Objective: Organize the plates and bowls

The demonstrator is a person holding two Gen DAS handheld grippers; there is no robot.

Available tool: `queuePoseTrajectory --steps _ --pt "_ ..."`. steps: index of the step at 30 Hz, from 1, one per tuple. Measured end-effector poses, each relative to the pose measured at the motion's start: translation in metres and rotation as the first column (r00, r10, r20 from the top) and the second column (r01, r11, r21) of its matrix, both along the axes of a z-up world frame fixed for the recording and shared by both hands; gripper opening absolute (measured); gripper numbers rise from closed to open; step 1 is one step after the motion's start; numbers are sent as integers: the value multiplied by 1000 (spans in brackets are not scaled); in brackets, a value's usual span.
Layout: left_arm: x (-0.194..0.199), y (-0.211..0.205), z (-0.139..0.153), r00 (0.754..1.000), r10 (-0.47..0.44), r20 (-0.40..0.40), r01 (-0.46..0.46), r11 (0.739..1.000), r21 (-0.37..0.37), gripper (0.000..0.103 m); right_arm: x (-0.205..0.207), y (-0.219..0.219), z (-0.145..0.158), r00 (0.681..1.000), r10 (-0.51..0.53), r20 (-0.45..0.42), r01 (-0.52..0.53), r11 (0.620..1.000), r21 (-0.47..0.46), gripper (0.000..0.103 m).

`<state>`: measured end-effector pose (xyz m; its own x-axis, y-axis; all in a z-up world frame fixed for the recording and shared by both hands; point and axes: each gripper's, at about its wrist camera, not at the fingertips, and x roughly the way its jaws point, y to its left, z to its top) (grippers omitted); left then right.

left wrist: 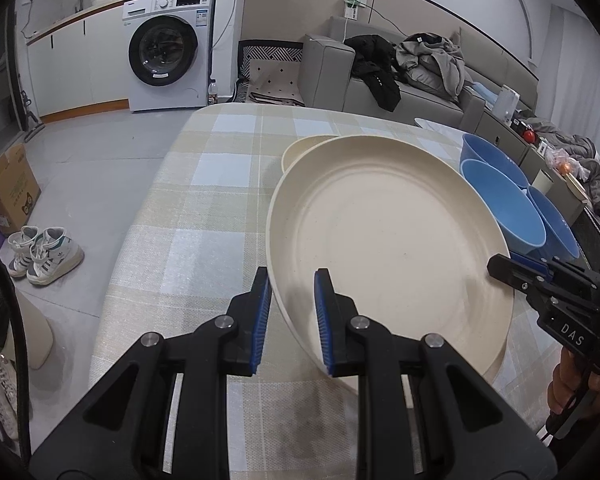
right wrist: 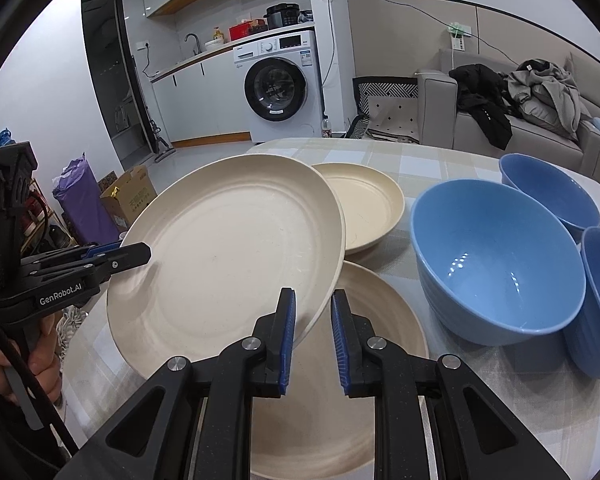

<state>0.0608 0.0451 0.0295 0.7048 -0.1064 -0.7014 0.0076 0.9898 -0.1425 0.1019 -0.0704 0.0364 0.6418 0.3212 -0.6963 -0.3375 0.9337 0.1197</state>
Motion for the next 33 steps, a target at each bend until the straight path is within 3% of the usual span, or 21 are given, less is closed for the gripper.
queuePoseTrajectory --steps 33 --pt "4 -47 -33 992 -107 -66 111 993 48 18 -36 -43 -30 995 -85 -56 86 996 2 19"
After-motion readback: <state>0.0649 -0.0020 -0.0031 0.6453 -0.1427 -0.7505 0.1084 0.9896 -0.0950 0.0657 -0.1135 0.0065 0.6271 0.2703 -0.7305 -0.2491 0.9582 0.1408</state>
